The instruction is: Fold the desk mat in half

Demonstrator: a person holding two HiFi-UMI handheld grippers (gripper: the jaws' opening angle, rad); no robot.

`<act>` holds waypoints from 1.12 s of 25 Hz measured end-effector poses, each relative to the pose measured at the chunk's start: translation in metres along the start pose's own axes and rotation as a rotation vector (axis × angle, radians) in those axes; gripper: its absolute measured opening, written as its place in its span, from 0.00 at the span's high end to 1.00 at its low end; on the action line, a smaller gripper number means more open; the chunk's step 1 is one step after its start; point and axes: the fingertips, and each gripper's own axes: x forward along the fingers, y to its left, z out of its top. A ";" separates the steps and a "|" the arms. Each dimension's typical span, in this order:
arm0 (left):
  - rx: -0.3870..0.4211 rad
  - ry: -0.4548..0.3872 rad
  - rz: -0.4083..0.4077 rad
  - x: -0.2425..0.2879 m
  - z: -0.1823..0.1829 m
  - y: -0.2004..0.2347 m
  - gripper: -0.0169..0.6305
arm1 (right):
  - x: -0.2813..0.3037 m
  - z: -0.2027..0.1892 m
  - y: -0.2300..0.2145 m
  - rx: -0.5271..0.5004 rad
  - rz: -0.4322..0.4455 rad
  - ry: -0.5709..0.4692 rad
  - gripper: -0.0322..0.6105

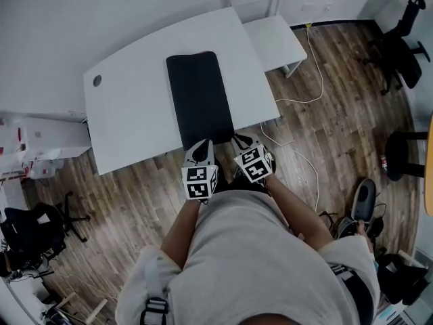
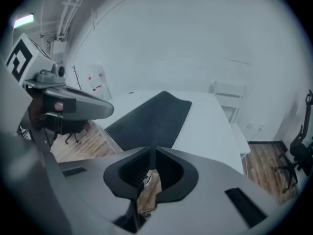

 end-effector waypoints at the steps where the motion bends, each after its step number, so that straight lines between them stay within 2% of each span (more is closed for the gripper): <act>1: 0.000 -0.010 0.002 -0.003 0.004 -0.001 0.95 | -0.006 0.009 0.001 -0.011 -0.006 -0.037 0.86; 7: 0.009 -0.135 0.019 -0.025 0.043 -0.006 0.95 | -0.053 0.074 0.002 -0.060 -0.106 -0.298 0.88; 11: 0.027 -0.219 0.035 -0.044 0.070 -0.012 0.96 | -0.090 0.106 0.003 -0.088 -0.182 -0.421 0.89; 17: 0.052 -0.263 0.022 -0.052 0.082 -0.027 0.96 | -0.124 0.116 -0.011 -0.089 -0.248 -0.495 0.89; 20: 0.065 -0.283 0.016 -0.056 0.087 -0.033 0.95 | -0.136 0.118 -0.012 -0.075 -0.258 -0.536 0.89; 24: 0.097 -0.363 0.018 -0.062 0.116 -0.034 0.95 | -0.148 0.139 -0.011 -0.085 -0.261 -0.609 0.89; 28: 0.114 -0.397 0.019 -0.069 0.123 -0.041 0.95 | -0.156 0.143 -0.005 -0.100 -0.259 -0.632 0.89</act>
